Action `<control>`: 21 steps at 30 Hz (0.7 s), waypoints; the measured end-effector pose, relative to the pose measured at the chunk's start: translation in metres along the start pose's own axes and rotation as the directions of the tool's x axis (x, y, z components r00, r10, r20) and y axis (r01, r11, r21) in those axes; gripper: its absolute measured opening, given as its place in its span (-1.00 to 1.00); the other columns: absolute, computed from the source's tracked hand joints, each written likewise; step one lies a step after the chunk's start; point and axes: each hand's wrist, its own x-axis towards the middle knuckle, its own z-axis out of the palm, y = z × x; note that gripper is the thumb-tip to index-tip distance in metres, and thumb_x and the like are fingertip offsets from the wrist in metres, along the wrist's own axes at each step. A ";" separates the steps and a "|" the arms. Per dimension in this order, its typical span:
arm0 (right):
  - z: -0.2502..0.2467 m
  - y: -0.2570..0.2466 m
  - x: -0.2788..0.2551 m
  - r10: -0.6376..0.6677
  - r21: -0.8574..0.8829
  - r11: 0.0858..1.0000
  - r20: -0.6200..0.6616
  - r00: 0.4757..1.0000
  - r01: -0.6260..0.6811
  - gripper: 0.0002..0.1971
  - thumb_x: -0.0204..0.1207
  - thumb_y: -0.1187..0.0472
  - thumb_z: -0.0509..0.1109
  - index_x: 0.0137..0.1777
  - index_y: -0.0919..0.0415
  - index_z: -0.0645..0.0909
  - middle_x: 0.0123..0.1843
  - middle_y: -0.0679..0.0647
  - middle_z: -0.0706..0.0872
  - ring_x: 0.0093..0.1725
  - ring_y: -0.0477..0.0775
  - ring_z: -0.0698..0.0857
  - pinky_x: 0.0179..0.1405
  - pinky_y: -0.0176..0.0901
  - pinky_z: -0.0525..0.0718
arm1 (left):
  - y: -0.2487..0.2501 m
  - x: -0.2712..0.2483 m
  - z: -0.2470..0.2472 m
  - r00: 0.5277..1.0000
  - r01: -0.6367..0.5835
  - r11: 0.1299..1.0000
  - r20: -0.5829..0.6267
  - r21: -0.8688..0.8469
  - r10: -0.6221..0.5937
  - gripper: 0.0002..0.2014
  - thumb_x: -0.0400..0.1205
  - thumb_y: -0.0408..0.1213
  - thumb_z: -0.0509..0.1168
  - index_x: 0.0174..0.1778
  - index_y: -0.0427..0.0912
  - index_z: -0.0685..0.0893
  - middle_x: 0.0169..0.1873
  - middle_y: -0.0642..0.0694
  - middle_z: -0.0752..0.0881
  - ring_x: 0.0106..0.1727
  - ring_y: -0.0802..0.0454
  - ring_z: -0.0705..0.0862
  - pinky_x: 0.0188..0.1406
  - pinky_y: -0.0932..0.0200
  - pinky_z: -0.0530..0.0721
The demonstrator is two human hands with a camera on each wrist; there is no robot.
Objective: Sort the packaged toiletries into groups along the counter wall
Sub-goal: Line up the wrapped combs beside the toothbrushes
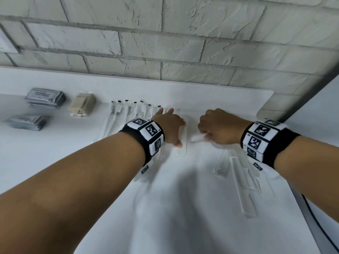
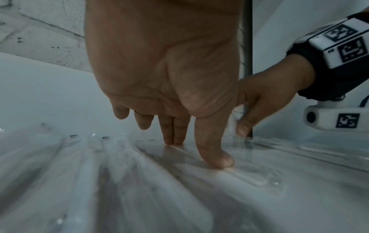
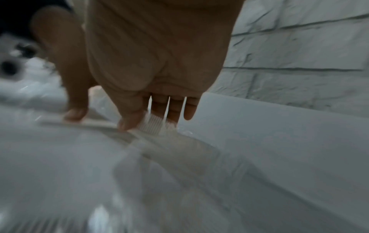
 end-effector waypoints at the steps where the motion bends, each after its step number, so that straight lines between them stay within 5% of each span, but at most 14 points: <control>1: -0.005 0.003 -0.002 0.101 0.194 0.977 -0.083 0.991 -0.084 -0.92 0.54 0.08 0.35 -0.07 0.06 0.56 -0.04 0.04 0.66 0.03 0.15 0.59 -0.05 -0.06 0.47 | 0.000 0.001 0.000 1.000 -0.001 1.000 0.001 -0.001 0.001 -0.13 0.47 0.15 0.40 0.66 0.04 0.17 0.65 0.01 0.23 0.70 -0.14 -0.09 0.63 -0.28 -0.16; 4: -0.017 0.010 0.000 0.488 0.670 0.694 -0.167 0.857 -0.265 -0.75 0.45 0.17 0.40 -0.31 0.07 0.36 -0.32 0.07 0.58 -0.27 0.24 0.61 -0.32 -0.08 0.48 | -0.002 0.003 -0.001 1.000 0.003 1.000 0.004 -0.006 -0.003 -0.13 0.47 0.15 0.40 0.66 0.03 0.18 0.64 0.00 0.23 0.70 -0.13 -0.09 0.63 -0.29 -0.15; 7: -0.019 0.001 0.011 0.658 0.777 0.467 0.013 0.753 -0.422 -0.73 0.43 0.12 0.45 -0.28 0.12 0.37 -0.33 0.11 0.59 -0.23 0.28 0.71 -0.28 0.03 0.63 | -0.002 0.003 0.000 1.000 0.008 1.000 0.009 -0.010 -0.008 -0.12 0.47 0.16 0.40 0.66 0.05 0.17 0.65 0.00 0.21 0.70 -0.12 -0.09 0.63 -0.28 -0.16; 10: -0.007 -0.012 0.018 0.603 0.610 0.492 0.277 0.748 -0.622 -0.53 0.44 -0.23 0.44 -0.25 0.18 0.41 -0.38 0.09 0.64 -0.39 0.14 0.67 -0.24 -0.04 0.68 | -0.001 0.004 0.000 1.000 0.011 1.000 0.011 -0.012 -0.011 -0.12 0.48 0.16 0.40 0.66 0.04 0.15 0.65 0.00 0.20 0.70 -0.11 -0.10 0.63 -0.27 -0.15; 12: -0.005 -0.012 0.014 0.603 0.619 0.442 0.330 0.726 -0.649 -0.63 0.57 -0.13 0.33 -0.16 0.21 0.50 -0.32 0.19 0.75 -0.39 0.19 0.78 -0.20 0.06 0.81 | 0.001 0.005 0.000 1.000 0.014 1.000 0.018 -0.011 -0.014 -0.12 0.49 0.15 0.39 0.67 0.04 0.13 0.66 0.00 0.18 0.70 -0.12 -0.10 0.64 -0.26 -0.14; 15: -0.004 -0.005 0.003 0.574 0.560 0.583 0.230 0.786 -0.589 -0.79 0.59 0.11 0.36 0.16 0.15 0.62 0.12 0.15 0.76 0.00 0.15 0.78 0.04 0.00 0.74 | -0.001 0.003 0.000 1.000 0.016 1.000 0.019 -0.020 -0.016 -0.12 0.49 0.16 0.38 0.67 -0.01 0.15 0.67 -0.02 0.15 0.70 -0.11 -0.10 0.65 -0.22 -0.12; 18: -0.008 -0.008 -0.007 0.420 0.474 0.746 0.209 0.883 -0.467 -0.46 0.46 0.02 0.49 0.46 -0.10 0.52 0.49 -0.13 0.53 0.44 -0.01 0.51 0.40 -0.12 0.44 | -0.002 0.000 -0.003 1.000 0.017 0.998 -0.025 -0.060 -0.019 -0.09 0.47 0.23 0.38 0.66 -0.06 0.19 0.68 -0.04 0.12 0.69 -0.04 0.00 0.65 -0.15 -0.01; 21: -0.006 -0.019 -0.008 0.335 0.450 0.775 0.302 0.892 -0.444 -0.19 0.34 -0.13 0.55 0.59 -0.17 0.32 0.63 -0.25 0.31 0.58 -0.05 0.36 0.53 -0.07 0.34 | 0.002 -0.001 -0.004 1.000 -0.018 0.999 -0.011 -0.039 0.018 -0.06 0.46 0.28 0.35 0.67 -0.11 0.17 0.67 -0.05 0.14 0.69 -0.04 0.05 0.64 -0.12 0.07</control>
